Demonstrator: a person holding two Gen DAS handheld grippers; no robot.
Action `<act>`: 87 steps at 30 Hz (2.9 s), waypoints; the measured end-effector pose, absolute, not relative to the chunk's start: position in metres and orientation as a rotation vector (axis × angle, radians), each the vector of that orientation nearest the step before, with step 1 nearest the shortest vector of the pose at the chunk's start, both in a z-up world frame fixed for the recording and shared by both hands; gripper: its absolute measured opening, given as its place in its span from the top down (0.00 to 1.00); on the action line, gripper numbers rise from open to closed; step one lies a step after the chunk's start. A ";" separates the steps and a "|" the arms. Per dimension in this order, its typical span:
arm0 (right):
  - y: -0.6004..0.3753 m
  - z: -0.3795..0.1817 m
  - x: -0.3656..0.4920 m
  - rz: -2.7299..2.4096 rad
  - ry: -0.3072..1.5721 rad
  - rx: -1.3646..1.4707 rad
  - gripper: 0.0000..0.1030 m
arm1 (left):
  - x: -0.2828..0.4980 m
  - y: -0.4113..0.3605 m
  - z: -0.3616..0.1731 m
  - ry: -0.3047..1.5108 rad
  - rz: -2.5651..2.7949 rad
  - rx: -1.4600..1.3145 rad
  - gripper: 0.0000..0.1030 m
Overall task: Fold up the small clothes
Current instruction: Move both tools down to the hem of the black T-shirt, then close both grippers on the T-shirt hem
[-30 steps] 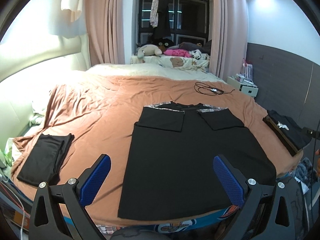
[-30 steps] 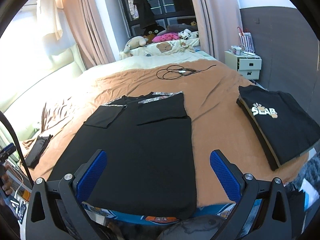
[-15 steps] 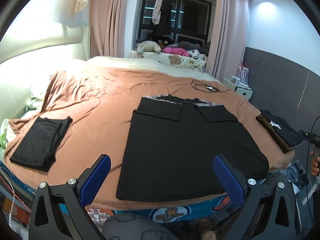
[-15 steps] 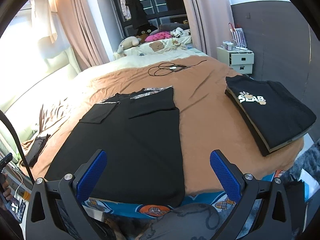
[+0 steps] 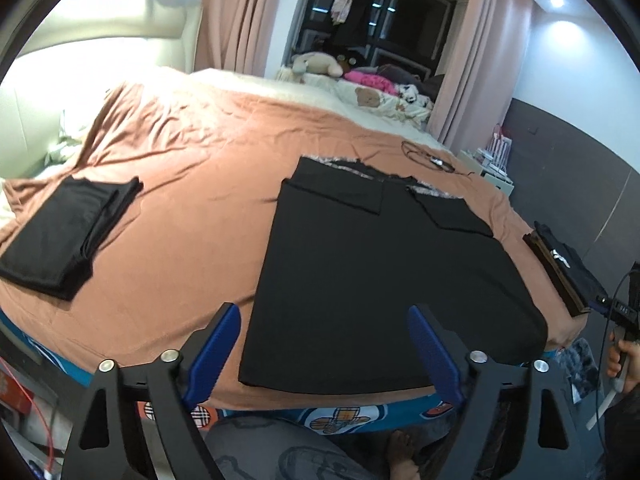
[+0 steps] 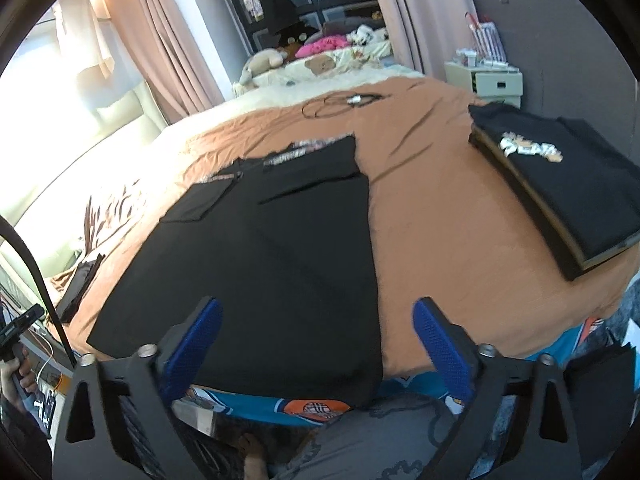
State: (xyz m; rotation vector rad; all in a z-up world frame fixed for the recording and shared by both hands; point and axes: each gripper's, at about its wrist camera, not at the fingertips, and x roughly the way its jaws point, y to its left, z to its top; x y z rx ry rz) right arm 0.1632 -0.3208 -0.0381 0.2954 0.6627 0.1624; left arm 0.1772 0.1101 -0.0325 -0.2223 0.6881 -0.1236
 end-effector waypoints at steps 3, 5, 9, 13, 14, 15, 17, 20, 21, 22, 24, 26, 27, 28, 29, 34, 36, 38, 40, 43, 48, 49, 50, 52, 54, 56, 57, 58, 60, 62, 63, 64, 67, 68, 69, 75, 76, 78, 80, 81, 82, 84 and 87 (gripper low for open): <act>-0.324 -0.046 0.176 0.169 0.694 0.312 0.23 | 0.188 0.119 -0.045 0.717 -0.114 -0.256 0.23; -0.327 -0.050 0.182 0.174 0.706 0.325 0.23 | 0.194 0.126 -0.057 0.742 -0.106 -0.285 0.29; -0.334 -0.061 0.195 0.180 0.743 0.337 0.24 | 0.205 0.139 -0.080 0.791 -0.084 -0.329 0.33; -0.341 -0.074 0.206 0.192 0.783 0.366 0.26 | 0.213 0.149 -0.103 0.844 -0.063 -0.376 0.38; -0.340 -0.077 0.209 0.195 0.792 0.375 0.27 | 0.215 0.151 -0.107 0.852 -0.060 -0.385 0.39; -0.342 -0.079 0.213 0.202 0.803 0.385 0.30 | 0.216 0.153 -0.112 0.861 -0.057 -0.395 0.39; -0.345 -0.084 0.220 0.221 0.826 0.405 0.35 | 0.220 0.156 -0.120 0.880 -0.050 -0.404 0.43; -0.352 -0.090 0.227 0.224 0.845 0.421 0.36 | 0.225 0.159 -0.130 0.915 -0.033 -0.408 0.47; -0.354 -0.091 0.231 0.231 0.850 0.431 0.36 | 0.225 0.160 -0.134 0.920 -0.030 -0.417 0.47; -0.357 -0.092 0.233 0.234 0.855 0.438 0.36 | 0.226 0.162 -0.137 0.926 -0.031 -0.429 0.47; -0.361 -0.095 0.240 0.242 0.868 0.448 0.36 | 0.230 0.164 -0.143 0.947 -0.030 -0.450 0.47; -0.368 -0.100 0.244 0.257 0.885 0.469 0.40 | 0.231 0.163 -0.146 0.953 -0.026 -0.454 0.47; -0.370 -0.101 0.244 0.263 0.888 0.481 0.43 | 0.231 0.163 -0.146 0.953 -0.025 -0.454 0.47; -0.374 -0.101 0.246 0.275 0.888 0.500 0.46 | 0.231 0.163 -0.146 0.952 -0.025 -0.459 0.47; -0.377 -0.102 0.246 0.289 0.885 0.519 0.46 | 0.230 0.164 -0.146 0.953 -0.028 -0.471 0.47; -0.393 -0.105 0.256 0.339 0.883 0.578 0.49 | 0.229 0.167 -0.149 0.959 -0.039 -0.521 0.48; -0.401 -0.109 0.260 0.352 0.879 0.599 0.49 | 0.229 0.169 -0.149 0.961 -0.043 -0.546 0.49; -0.406 -0.115 0.263 0.366 0.877 0.623 0.49 | 0.228 0.171 -0.150 0.965 -0.045 -0.568 0.52; -0.408 -0.119 0.265 0.390 0.879 0.655 0.49 | 0.227 0.172 -0.149 0.964 -0.058 -0.599 0.52; -0.409 -0.125 0.262 0.424 0.884 0.670 0.49 | 0.222 0.176 -0.150 0.961 -0.083 -0.653 0.52; -0.412 -0.134 0.250 0.494 0.894 0.687 0.49 | 0.217 0.182 -0.151 0.956 -0.104 -0.706 0.52; -0.410 -0.134 0.250 0.503 0.896 0.686 0.49 | 0.216 0.183 -0.152 0.953 -0.108 -0.717 0.52; -0.408 -0.134 0.248 0.517 0.896 0.687 0.49 | 0.215 0.184 -0.152 0.951 -0.112 -0.731 0.52; -0.405 -0.134 0.249 0.537 0.898 0.687 0.49 | 0.215 0.185 -0.152 0.947 -0.125 -0.754 0.52; -0.400 -0.135 0.252 0.553 0.900 0.688 0.49 | 0.214 0.184 -0.152 0.941 -0.142 -0.771 0.52; -0.398 -0.137 0.251 0.567 0.903 0.685 0.49 | 0.212 0.183 -0.152 0.941 -0.151 -0.777 0.52; -0.398 -0.138 0.252 0.573 0.904 0.686 0.49 | 0.212 0.182 -0.152 0.941 -0.156 -0.782 0.52; -0.397 -0.139 0.254 0.574 0.905 0.686 0.49 | 0.211 0.181 -0.152 0.942 -0.161 -0.786 0.52; -0.394 -0.140 0.261 0.572 0.910 0.685 0.49 | 0.209 0.179 -0.152 0.945 -0.163 -0.783 0.52; -0.394 -0.141 0.265 0.575 0.910 0.689 0.49 | 0.208 0.177 -0.153 0.943 -0.170 -0.786 0.52; -0.394 -0.142 0.266 0.575 0.910 0.688 0.49 | 0.207 0.176 -0.153 0.942 -0.170 -0.785 0.52; -0.394 -0.142 0.265 0.576 0.910 0.688 0.49 | 0.208 0.175 -0.153 0.942 -0.168 -0.782 0.52; -0.392 -0.146 0.266 0.569 0.920 0.681 0.49 | 0.211 0.172 -0.152 0.939 -0.164 -0.760 0.52; -0.392 -0.146 0.265 0.563 0.925 0.674 0.49 | 0.213 0.171 -0.152 0.938 -0.158 -0.753 0.52; -0.394 -0.146 0.262 0.560 0.925 0.670 0.49 | 0.215 0.171 -0.152 0.937 -0.151 -0.748 0.52; -0.395 -0.143 0.259 0.522 0.932 0.682 0.80 | 0.220 0.174 -0.156 0.949 -0.094 -0.732 0.73; -0.395 -0.142 0.258 0.518 0.934 0.681 0.91 | 0.220 0.176 -0.156 0.952 -0.083 -0.734 0.82; -0.397 -0.137 0.256 0.512 0.923 0.677 0.96 | 0.220 0.179 -0.157 0.954 -0.068 -0.734 0.90; -0.400 -0.131 0.249 0.504 0.909 0.672 0.98 | 0.219 0.181 -0.156 0.951 -0.061 -0.730 0.93; -0.402 -0.129 0.246 0.498 0.905 0.671 0.98 | 0.219 0.181 -0.156 0.950 -0.058 -0.723 0.93; -0.404 -0.126 0.244 0.488 0.901 0.671 0.99 | 0.218 0.181 -0.155 0.948 -0.055 -0.716 0.93; -0.406 -0.122 0.238 0.485 0.894 0.669 0.99 | 0.217 0.181 -0.152 0.933 -0.047 -0.708 0.93; -0.407 -0.118 0.231 0.485 0.889 0.667 0.99 | 0.215 0.183 -0.147 0.911 -0.050 -0.715 0.94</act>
